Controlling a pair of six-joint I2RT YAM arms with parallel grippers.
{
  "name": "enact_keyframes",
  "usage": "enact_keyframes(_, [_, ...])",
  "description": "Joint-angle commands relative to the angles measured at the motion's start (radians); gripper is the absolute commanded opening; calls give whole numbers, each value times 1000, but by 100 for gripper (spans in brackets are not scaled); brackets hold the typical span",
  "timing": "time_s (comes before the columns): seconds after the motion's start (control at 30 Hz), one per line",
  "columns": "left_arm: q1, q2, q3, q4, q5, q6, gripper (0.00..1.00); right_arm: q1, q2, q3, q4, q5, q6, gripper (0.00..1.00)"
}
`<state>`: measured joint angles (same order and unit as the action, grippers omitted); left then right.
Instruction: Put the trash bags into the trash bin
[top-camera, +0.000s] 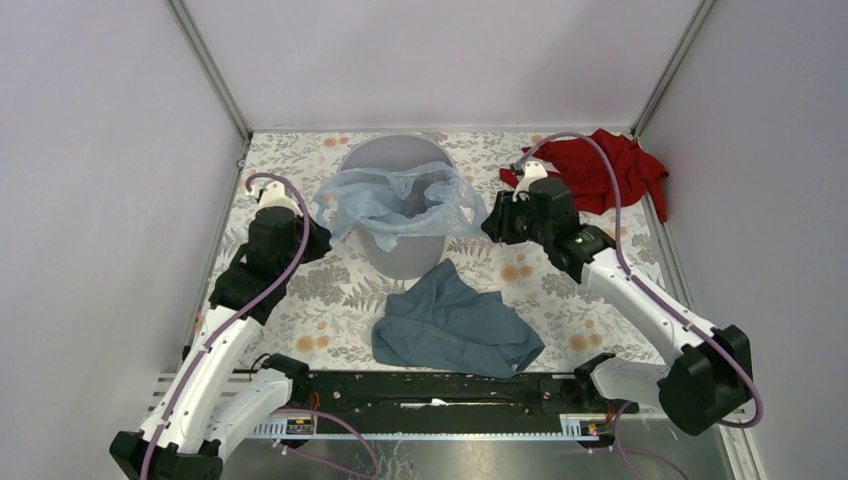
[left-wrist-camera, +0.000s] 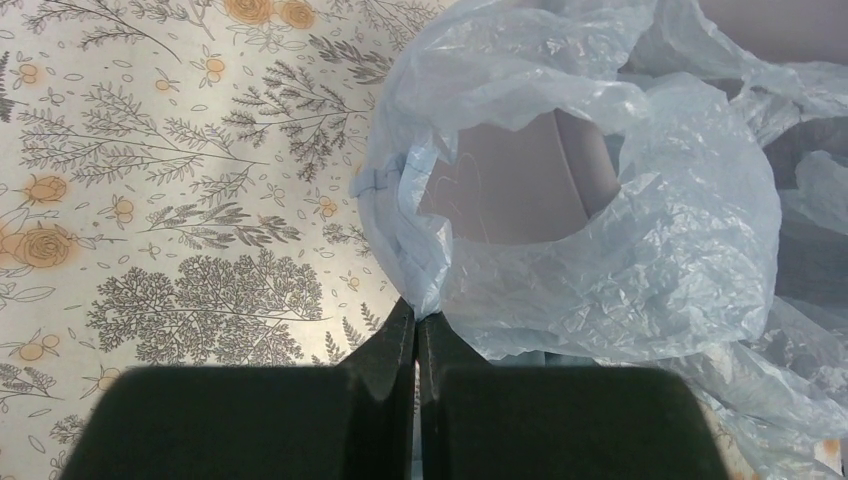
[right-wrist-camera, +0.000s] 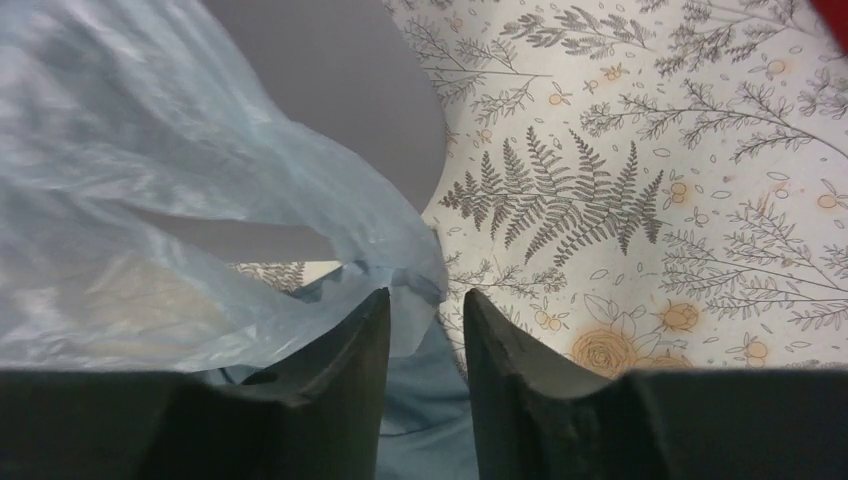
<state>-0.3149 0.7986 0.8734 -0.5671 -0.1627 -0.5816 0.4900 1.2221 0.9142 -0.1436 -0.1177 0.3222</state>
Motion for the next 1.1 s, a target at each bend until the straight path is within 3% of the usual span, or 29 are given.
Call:
enact_keyframes(0.0, [5, -7, 33, 43, 40, 24, 0, 2, -95, 113, -82, -15, -35, 47])
enact_keyframes(0.17, [5, -8, 42, 31, 20, 57, 0, -14, -120, 169, -70, -68, -14, 69])
enact_keyframes(0.33, [5, 36, 57, 27, 8, 75, 0, -96, 0, 295, -29, -303, 21, 82])
enact_keyframes(0.47, [7, 61, 45, 57, 17, 59, 0, -184, 89, 334, 115, -475, 138, 91])
enact_keyframes(0.6, [10, 73, -16, 141, 114, -2, 0, -225, 188, 348, 213, -622, 239, 97])
enact_keyframes(0.73, [10, 97, -48, 208, 244, -35, 0, -224, 257, 338, 270, -684, 270, 98])
enact_keyframes(0.9, [10, 72, -40, 169, 238, -4, 0, -227, 330, 409, 225, -750, 146, 96])
enact_keyframes(1.07, [11, 62, 11, 102, 228, 56, 1, -226, 392, 431, 304, -827, 202, 63])
